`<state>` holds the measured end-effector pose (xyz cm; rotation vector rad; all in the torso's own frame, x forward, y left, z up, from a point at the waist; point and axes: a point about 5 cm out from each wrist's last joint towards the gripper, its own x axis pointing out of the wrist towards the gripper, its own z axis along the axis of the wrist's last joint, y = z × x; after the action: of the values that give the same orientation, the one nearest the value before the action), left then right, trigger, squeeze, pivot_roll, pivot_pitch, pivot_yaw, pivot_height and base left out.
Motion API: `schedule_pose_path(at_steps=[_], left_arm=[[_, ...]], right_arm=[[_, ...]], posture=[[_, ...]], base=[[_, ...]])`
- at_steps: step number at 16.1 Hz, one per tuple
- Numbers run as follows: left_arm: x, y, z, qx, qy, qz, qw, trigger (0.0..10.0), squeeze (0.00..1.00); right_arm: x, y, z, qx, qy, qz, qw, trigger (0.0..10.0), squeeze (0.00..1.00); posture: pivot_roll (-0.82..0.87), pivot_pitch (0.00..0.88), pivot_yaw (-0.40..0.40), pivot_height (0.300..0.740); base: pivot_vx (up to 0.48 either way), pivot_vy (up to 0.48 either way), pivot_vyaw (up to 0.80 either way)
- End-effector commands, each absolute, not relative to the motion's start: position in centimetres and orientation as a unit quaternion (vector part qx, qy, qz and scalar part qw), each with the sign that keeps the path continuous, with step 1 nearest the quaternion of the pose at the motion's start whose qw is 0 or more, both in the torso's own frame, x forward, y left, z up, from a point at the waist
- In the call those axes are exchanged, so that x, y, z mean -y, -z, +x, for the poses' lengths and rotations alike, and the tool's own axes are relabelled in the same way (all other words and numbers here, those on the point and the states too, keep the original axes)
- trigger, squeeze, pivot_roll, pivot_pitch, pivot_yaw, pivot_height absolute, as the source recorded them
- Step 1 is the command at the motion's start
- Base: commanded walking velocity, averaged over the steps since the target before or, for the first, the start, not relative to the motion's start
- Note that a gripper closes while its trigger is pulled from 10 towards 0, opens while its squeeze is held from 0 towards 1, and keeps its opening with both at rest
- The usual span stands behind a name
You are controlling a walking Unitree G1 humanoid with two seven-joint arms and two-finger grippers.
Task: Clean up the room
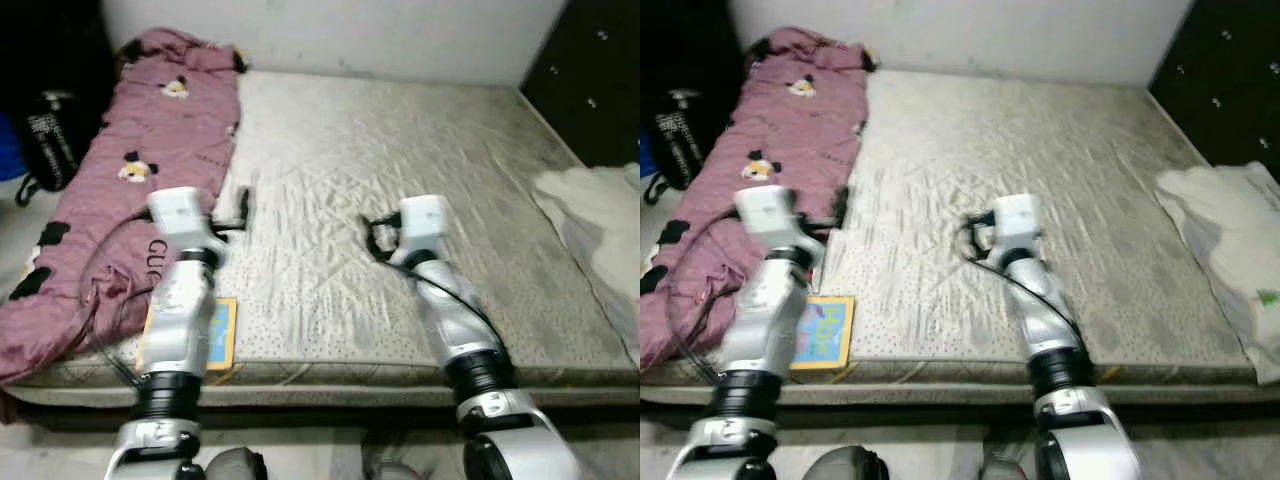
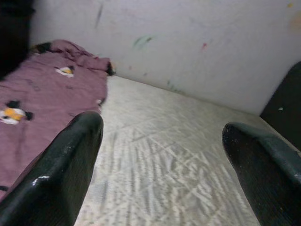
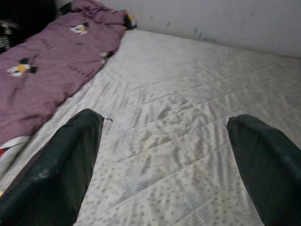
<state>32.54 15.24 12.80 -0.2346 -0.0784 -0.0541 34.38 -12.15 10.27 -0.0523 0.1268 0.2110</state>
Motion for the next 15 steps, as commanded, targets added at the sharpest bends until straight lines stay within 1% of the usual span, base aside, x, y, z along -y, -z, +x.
schedule_pose_path(at_steps=[1,10,12,14,15], left_arm=[[-14.27,-12.99,32.64,0.04,0.037,-0.122,0.991,10.0,0.0],[-14.35,-12.97,32.54,0.045,0.026,-0.119,0.992,10.0,0.0],[-14.45,-13.04,32.48,0.051,0.022,-0.123,0.991,10.0,0.0],[-14.25,-13.26,32.37,0.061,0.037,-0.122,0.99,10.0,0.0],[-14.11,-13.3,32.34,0.062,0.042,-0.124,0.99,10.0,0.0]], right_arm=[[13.22,-10.41,34.62,-0.067,-0.092,-0.029,0.993,10.0,0.0],[13.19,-10.06,34.62,-0.077,-0.099,-0.028,0.992,10.0,0.0],[13.14,-9.96,34.59,-0.079,-0.101,-0.029,0.991,10.0,0.0],[13.1,-9.9,34.56,-0.08,-0.104,-0.031,0.991,10.0,0.0],[13.11,-9.87,34.55,-0.081,-0.105,-0.031,0.991,10.0,0.0]], posture=[[-0.01,0.0,-0.034,0.74],[-0.01,0.0,-0.035,0.74],[-0.01,0.0,-0.036,0.74],[-0.01,0.0,-0.035,0.74],[-0.01,0.0,-0.036,0.74]], base=[[0.0,0.461,0.0],[0.0,0.461,0.0],[0.0,0.0,0.0],[0.0,0.0,0.0],[0.274,0.0,0.0]])
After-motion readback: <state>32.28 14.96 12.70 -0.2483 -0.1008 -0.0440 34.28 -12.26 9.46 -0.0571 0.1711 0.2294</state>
